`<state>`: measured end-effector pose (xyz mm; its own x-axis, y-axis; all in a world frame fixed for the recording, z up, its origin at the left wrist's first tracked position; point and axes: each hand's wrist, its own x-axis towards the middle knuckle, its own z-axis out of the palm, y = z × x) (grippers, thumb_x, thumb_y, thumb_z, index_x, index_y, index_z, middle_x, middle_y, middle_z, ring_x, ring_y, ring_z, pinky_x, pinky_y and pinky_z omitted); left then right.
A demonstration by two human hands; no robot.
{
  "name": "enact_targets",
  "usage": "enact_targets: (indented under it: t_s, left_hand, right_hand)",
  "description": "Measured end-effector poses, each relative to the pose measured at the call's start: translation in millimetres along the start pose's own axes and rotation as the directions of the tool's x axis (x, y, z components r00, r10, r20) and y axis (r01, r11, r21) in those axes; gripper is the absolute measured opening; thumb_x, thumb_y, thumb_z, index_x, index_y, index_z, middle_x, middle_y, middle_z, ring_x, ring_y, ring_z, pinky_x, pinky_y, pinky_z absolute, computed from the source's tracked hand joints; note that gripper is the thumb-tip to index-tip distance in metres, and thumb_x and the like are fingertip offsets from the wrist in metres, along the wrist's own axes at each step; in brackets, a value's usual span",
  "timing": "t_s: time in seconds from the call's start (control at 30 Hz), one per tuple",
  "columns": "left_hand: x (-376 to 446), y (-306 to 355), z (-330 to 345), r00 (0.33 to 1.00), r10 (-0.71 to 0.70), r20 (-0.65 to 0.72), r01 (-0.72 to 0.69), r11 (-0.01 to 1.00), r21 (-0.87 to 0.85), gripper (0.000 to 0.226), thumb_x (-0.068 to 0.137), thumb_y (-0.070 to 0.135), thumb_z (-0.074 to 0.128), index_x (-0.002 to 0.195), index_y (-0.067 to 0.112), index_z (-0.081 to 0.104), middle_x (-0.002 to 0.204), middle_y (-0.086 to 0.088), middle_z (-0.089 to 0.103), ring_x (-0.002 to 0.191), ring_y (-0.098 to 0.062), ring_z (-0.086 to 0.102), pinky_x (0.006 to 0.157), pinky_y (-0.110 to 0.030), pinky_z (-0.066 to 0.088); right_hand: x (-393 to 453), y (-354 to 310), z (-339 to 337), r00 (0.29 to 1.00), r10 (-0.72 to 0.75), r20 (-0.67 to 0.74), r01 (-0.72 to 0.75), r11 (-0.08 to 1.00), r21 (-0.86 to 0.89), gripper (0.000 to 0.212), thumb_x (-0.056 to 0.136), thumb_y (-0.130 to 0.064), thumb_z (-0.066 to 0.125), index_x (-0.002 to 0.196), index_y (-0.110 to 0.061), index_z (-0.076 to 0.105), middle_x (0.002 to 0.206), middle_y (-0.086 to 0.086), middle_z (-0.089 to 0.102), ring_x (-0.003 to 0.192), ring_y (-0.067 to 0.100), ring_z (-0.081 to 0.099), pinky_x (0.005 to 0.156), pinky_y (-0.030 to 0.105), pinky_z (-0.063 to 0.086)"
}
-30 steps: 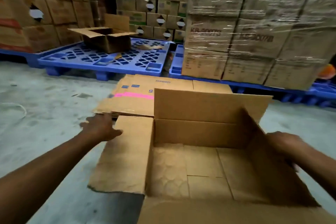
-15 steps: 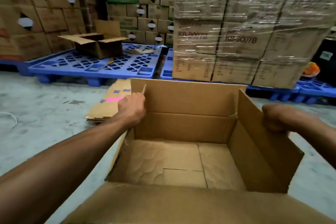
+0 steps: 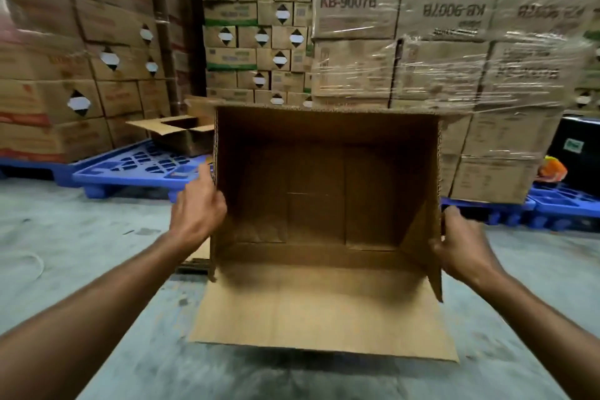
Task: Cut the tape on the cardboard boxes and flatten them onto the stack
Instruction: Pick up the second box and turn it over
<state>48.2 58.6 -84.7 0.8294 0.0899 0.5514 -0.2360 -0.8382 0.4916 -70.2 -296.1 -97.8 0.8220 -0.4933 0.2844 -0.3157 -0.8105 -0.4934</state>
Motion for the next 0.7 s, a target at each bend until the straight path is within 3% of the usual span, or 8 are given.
enact_targets:
  t_s: [0.1,0.17,0.23,0.37,0.47,0.53,0.6,0.7]
  left_hand:
    - [-34,-39,24,0.938,-0.147,0.313,0.255,0.905,-0.339,0.01,0.091,0.013,0.056,0.085,0.011,0.048,0.088,-0.009,0.059,0.087,-0.03,0.059,0.067,-0.036,0.042]
    - [-46,-52,23,0.838,-0.253,0.483,0.54,0.509,-0.67,0.024,0.095,0.022,0.044,0.078,0.011,0.056,0.099,-0.013,0.061,0.092,-0.03,0.06,0.08,-0.039,0.045]
    - [-44,-63,24,0.765,-0.397,0.507,0.613,0.205,-0.763,0.039,0.095,0.036,0.034,0.076,0.01,0.055,0.096,-0.015,0.061,0.083,-0.029,0.062,0.08,-0.039,0.047]
    - [-35,-76,25,0.683,-0.396,0.613,0.724,0.258,-0.64,0.062,0.089,0.064,0.035,0.095,0.009,0.065,0.089,-0.012,0.062,0.074,-0.022,0.056,0.061,-0.032,0.041]
    - [-28,-75,21,0.557,-0.289,0.778,0.824,0.306,-0.476,0.052,0.085,0.063,0.047,0.111,0.021,0.063,0.094,-0.011,0.066,0.076,-0.022,0.058,0.066,-0.033,0.043]
    - [-21,-72,22,0.497,-0.293,0.817,0.859,0.298,-0.416,0.045,0.083,0.06,0.052,0.106,0.022,0.061,0.073,-0.01,0.068,0.068,-0.023,0.059,0.066,-0.035,0.045]
    - [-15,-70,27,0.459,-0.276,0.845,0.88,0.274,-0.388,0.046,0.078,0.055,0.062,0.105,0.018,0.06,0.054,-0.009,0.061,0.055,-0.022,0.058,0.06,-0.034,0.043]
    - [-13,-71,34,0.471,-0.207,0.857,0.872,0.251,-0.419,0.073,0.041,0.037,0.09,0.106,0.023,0.061,0.051,-0.003,0.055,0.045,-0.015,0.055,0.05,-0.026,0.042]
  right_hand:
    - [-21,33,48,0.971,0.07,0.229,-0.121,0.969,0.217,0.03,0.086,-0.004,0.065,0.112,-0.011,0.052,0.113,0.011,0.061,0.1,0.029,0.06,0.074,0.037,0.055]
    - [-34,52,61,0.923,0.086,0.375,-0.246,0.881,0.403,0.019,0.092,0.001,0.054,0.109,-0.006,0.06,0.114,0.014,0.064,0.101,0.029,0.061,0.07,0.028,0.051]
    - [-38,67,66,0.917,0.129,0.377,-0.329,0.777,0.537,0.028,0.099,0.0,0.038,0.105,0.001,0.065,0.107,0.019,0.068,0.096,0.031,0.064,0.073,0.031,0.051]
    - [-25,73,60,0.922,0.274,0.275,-0.385,0.559,0.734,0.034,0.103,-0.017,0.032,0.116,0.0,0.059,0.098,0.018,0.063,0.077,0.024,0.06,0.069,0.035,0.047]
    - [-7,63,53,0.856,0.287,0.431,-0.516,0.402,0.756,0.06,0.096,-0.059,0.026,0.113,-0.014,0.061,0.1,0.014,0.065,0.085,0.023,0.057,0.072,0.037,0.042]
    - [4,57,49,0.802,0.198,0.563,-0.59,0.407,0.697,0.069,0.087,-0.071,0.028,0.101,-0.017,0.069,0.085,0.013,0.07,0.088,0.027,0.058,0.074,0.042,0.043]
    - [7,53,47,0.78,0.173,0.602,-0.615,0.39,0.685,0.052,0.082,-0.063,0.046,0.095,-0.018,0.068,0.075,0.012,0.067,0.084,0.028,0.057,0.076,0.048,0.046]
    - [9,58,48,0.809,0.173,0.562,-0.586,0.316,0.746,0.034,0.08,-0.042,0.06,0.101,-0.016,0.062,0.07,0.009,0.061,0.076,0.026,0.054,0.077,0.052,0.047]
